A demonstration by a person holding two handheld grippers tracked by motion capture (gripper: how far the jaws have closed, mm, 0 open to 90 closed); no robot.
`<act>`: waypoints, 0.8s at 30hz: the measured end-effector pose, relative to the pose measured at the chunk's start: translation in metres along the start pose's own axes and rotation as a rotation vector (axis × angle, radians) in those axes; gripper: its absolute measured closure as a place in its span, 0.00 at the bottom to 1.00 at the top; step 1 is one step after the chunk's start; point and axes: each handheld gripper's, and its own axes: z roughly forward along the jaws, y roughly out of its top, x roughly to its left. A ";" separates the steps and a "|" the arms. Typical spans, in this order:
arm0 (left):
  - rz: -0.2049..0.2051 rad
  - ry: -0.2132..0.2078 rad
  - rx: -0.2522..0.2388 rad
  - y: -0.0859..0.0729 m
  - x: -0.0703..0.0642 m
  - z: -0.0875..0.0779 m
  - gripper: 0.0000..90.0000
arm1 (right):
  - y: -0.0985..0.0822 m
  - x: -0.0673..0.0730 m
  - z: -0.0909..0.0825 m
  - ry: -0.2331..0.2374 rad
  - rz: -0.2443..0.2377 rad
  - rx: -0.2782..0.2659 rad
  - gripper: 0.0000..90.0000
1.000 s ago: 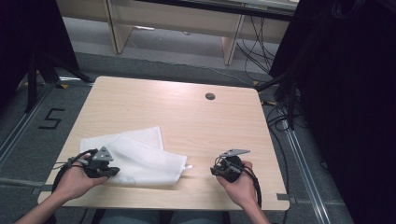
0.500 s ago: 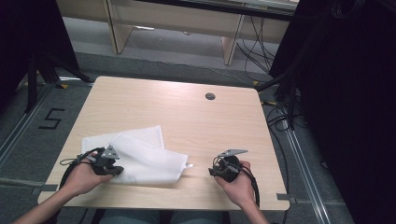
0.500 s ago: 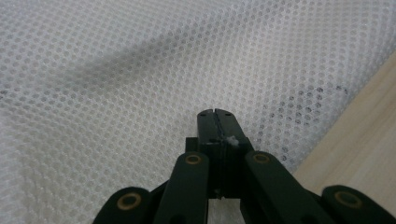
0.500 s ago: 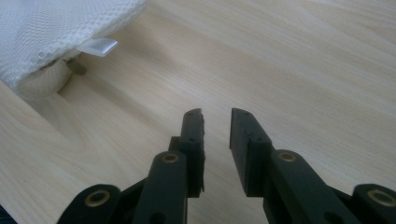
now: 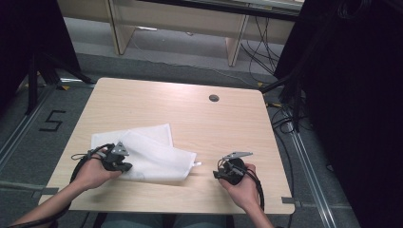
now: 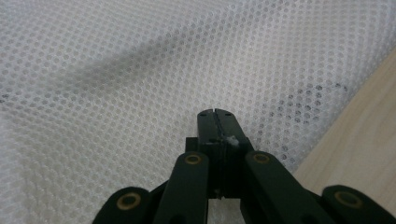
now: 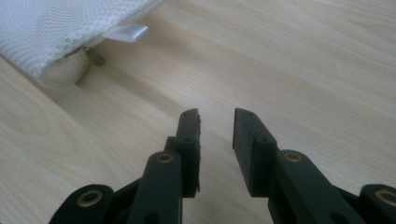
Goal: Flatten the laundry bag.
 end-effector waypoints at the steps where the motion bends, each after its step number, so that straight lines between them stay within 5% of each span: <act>1: 0.000 -0.019 0.015 0.002 0.002 0.000 0.99 | 0.000 0.000 0.000 0.000 0.002 0.003 0.80; 22: 0.022 -0.028 0.008 0.022 0.009 0.014 0.99 | 0.000 -0.003 0.002 -0.005 0.017 0.000 0.78; 24: 0.055 -0.031 0.026 0.022 0.010 0.013 0.99 | 0.000 -0.003 0.003 0.001 0.020 -0.020 0.78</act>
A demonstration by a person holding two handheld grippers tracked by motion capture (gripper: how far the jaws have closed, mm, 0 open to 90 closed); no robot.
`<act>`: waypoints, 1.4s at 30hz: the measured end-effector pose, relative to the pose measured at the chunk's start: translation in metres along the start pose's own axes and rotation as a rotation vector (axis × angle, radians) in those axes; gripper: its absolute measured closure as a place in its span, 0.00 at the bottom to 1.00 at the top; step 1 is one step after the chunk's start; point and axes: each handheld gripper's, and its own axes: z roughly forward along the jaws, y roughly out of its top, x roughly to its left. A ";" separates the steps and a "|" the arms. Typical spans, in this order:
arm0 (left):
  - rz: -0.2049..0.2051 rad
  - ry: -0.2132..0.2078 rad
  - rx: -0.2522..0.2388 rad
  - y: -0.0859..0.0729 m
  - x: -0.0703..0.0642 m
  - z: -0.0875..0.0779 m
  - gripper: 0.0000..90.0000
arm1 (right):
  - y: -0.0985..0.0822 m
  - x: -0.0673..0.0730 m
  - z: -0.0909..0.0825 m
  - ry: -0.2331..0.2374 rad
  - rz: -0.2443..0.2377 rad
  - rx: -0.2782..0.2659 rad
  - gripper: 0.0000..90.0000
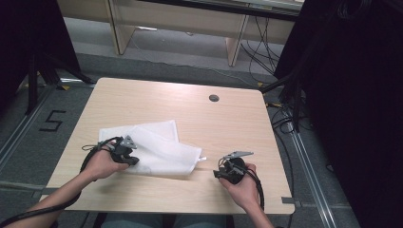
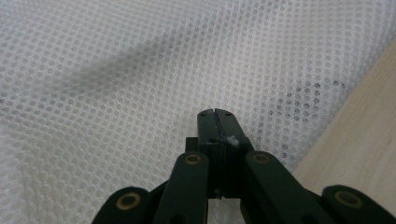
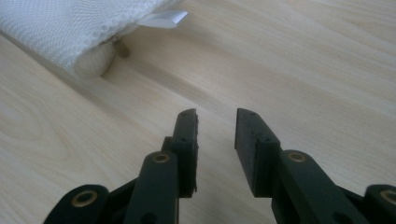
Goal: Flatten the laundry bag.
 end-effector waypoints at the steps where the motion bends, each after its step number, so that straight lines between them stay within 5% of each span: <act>1: -0.026 0.000 -0.012 0.000 -0.001 0.001 0.99 | 0.000 0.000 0.000 0.000 0.000 0.000 0.78; 5: -0.034 0.004 -0.022 -0.001 -0.002 0.002 0.99 | 0.013 0.001 -0.001 0.000 0.012 -0.041 0.77; 7: -0.031 0.015 -0.023 -0.001 -0.002 0.002 0.99 | 0.026 0.005 -0.002 0.005 -0.009 -0.067 0.76; 9: -0.011 0.011 -0.021 -0.001 -0.003 0.001 0.99 | 0.050 0.012 0.005 0.020 -0.082 -0.066 0.72; 12: -0.008 0.014 -0.021 -0.001 -0.003 0.001 0.99 | 0.070 0.019 0.019 0.041 -0.109 -0.070 0.69; 14: -0.010 0.027 -0.040 -0.002 -0.004 0.002 0.99 | 0.096 0.023 0.038 0.062 -0.173 -0.027 0.67; 19: -0.014 0.020 -0.030 -0.001 -0.004 0.002 0.99 | 0.125 0.031 0.067 0.090 -0.213 0.066 0.63; 25: -0.003 0.021 -0.024 -0.001 -0.004 0.002 0.99 | 0.138 0.040 0.089 0.111 -0.241 0.158 0.65; 29: 0.000 0.019 -0.021 0.000 -0.004 0.002 0.99 | 0.141 0.044 0.101 0.113 -0.302 0.217 0.82; 33: 0.000 0.018 -0.021 0.000 -0.004 0.002 0.99 | 0.140 0.045 0.103 0.114 -0.310 0.246 0.95; 42: -0.017 0.025 -0.013 0.000 -0.004 0.002 0.99 | 0.146 0.059 0.080 0.108 -0.377 0.194 1.00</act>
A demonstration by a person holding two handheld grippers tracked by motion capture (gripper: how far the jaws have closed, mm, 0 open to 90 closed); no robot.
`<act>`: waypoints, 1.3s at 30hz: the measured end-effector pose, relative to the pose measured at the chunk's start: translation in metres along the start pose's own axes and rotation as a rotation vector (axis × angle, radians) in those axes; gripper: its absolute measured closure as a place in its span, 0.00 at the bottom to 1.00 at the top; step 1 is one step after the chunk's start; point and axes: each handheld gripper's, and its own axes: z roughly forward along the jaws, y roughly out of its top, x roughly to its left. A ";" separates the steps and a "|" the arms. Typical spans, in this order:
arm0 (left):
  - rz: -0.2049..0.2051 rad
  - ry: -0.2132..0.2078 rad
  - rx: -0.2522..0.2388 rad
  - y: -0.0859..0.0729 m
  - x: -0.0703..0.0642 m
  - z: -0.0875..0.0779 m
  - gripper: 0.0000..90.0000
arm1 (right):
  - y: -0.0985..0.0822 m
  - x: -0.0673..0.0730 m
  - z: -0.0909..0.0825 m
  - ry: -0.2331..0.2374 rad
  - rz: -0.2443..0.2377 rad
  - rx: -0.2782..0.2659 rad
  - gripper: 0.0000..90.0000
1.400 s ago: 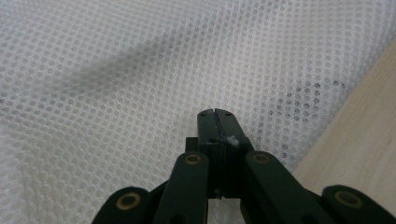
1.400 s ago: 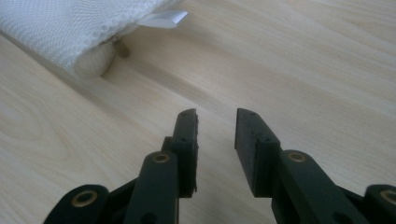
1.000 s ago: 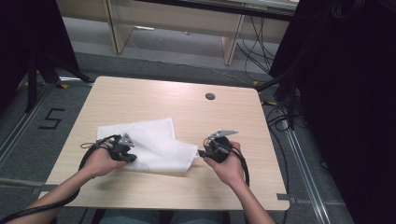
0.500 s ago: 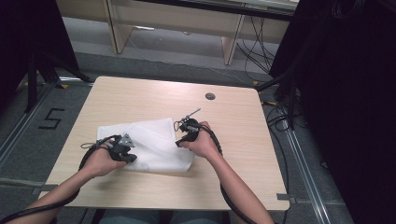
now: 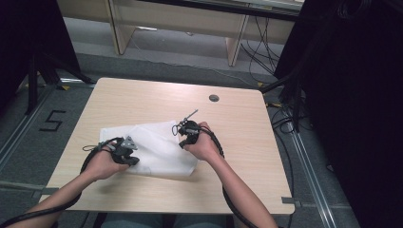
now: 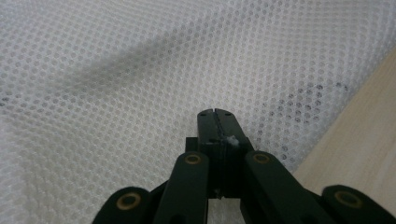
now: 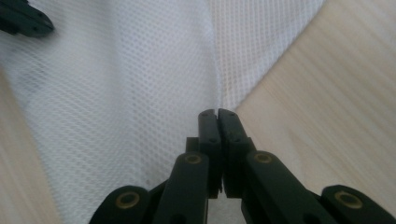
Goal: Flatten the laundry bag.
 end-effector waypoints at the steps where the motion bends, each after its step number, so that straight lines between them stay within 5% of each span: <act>1: 0.001 0.002 0.000 0.000 0.000 0.000 0.99 | 0.004 0.005 -0.008 -0.003 -0.017 -0.015 1.00; 19: -0.044 0.006 -0.009 -0.001 0.000 0.000 0.99 | 0.008 0.061 -0.041 0.093 -0.103 -0.136 1.00; 22: -0.052 0.010 -0.033 -0.003 -0.001 0.001 0.99 | 0.004 0.072 -0.043 0.126 -0.160 -0.162 1.00; 27: -0.111 -0.010 -0.043 -0.008 0.002 -0.004 0.96 | -0.005 0.081 -0.039 0.148 -0.184 -0.171 1.00; 31: -0.093 0.004 -0.043 -0.012 0.000 -0.016 0.98 | -0.009 0.082 -0.037 0.156 -0.175 -0.159 1.00; 35: -0.099 -0.065 -0.082 -0.018 -0.015 -0.032 0.99 | -0.013 0.081 -0.034 0.155 -0.172 -0.164 1.00; 37: -0.089 -0.086 -0.067 -0.016 -0.022 -0.026 0.99 | -0.012 0.081 -0.035 0.150 -0.172 -0.165 1.00; 39: -0.027 -0.093 -0.008 -0.012 -0.024 -0.019 0.99 | -0.011 0.082 -0.038 0.151 -0.167 -0.165 1.00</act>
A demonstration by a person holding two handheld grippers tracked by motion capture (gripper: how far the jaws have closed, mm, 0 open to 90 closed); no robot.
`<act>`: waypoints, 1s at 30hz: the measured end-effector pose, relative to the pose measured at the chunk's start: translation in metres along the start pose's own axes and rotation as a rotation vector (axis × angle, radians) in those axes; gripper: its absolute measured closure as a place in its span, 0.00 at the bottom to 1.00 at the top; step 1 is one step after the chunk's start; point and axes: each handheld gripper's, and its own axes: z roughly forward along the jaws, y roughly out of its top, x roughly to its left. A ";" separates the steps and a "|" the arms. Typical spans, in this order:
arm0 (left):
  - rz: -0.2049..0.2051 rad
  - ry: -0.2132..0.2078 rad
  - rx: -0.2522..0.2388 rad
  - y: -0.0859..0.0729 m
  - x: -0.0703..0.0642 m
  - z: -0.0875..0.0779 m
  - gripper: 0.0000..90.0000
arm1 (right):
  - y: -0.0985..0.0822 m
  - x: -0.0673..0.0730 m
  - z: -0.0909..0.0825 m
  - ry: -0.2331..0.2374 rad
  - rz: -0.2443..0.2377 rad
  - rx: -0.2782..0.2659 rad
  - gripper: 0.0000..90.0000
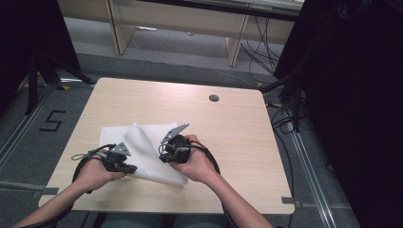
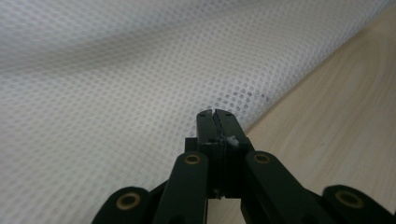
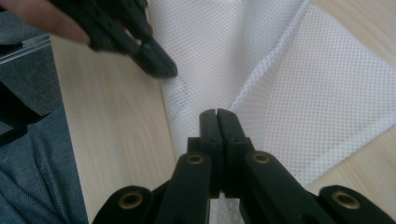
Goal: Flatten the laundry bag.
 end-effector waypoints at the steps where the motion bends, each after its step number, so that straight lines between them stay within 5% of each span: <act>1: -0.021 0.008 -0.010 0.005 -0.003 0.009 0.99 | 0.002 0.000 -0.003 -0.001 -0.023 -0.010 1.00; 6: 0.018 0.022 0.018 0.012 0.000 0.017 0.99 | 0.003 0.006 -0.009 0.009 -0.039 -0.032 1.00; 7: -0.028 0.026 -0.019 0.012 -0.002 0.020 0.99 | 0.004 0.010 -0.012 0.016 -0.053 -0.032 1.00; 12: -0.053 0.067 -0.068 0.011 0.002 0.022 0.99 | 0.006 0.017 -0.018 0.021 -0.073 -0.047 1.00; 14: -0.077 0.067 -0.072 0.010 0.001 0.017 0.99 | 0.006 0.021 -0.019 0.027 -0.084 -0.055 1.00; 15: -0.052 0.049 -0.051 0.009 0.002 0.010 0.99 | 0.006 0.023 -0.019 0.021 -0.094 -0.053 1.00; 16: -0.072 0.022 -0.070 0.008 -0.004 0.003 0.99 | 0.006 0.026 -0.019 0.024 -0.091 -0.052 1.00; 19: 0.007 -0.038 0.008 0.001 -0.013 -0.010 0.99 | 0.005 0.028 -0.019 0.023 -0.128 -0.049 1.00; 21: -0.010 -0.050 0.012 -0.003 -0.020 -0.004 0.99 | 0.006 0.027 -0.019 0.012 -0.119 -0.051 1.00; 24: 0.023 -0.048 0.056 -0.001 -0.020 0.007 0.99 | 0.009 0.025 -0.022 0.004 -0.116 -0.048 1.00; 28: -0.040 -0.036 0.022 0.006 -0.021 0.016 1.00 | 0.011 0.028 -0.025 0.004 -0.124 -0.072 1.00; 30: 0.005 -0.024 0.041 0.011 -0.016 0.018 1.00 | 0.011 0.030 -0.027 0.017 -0.114 -0.079 1.00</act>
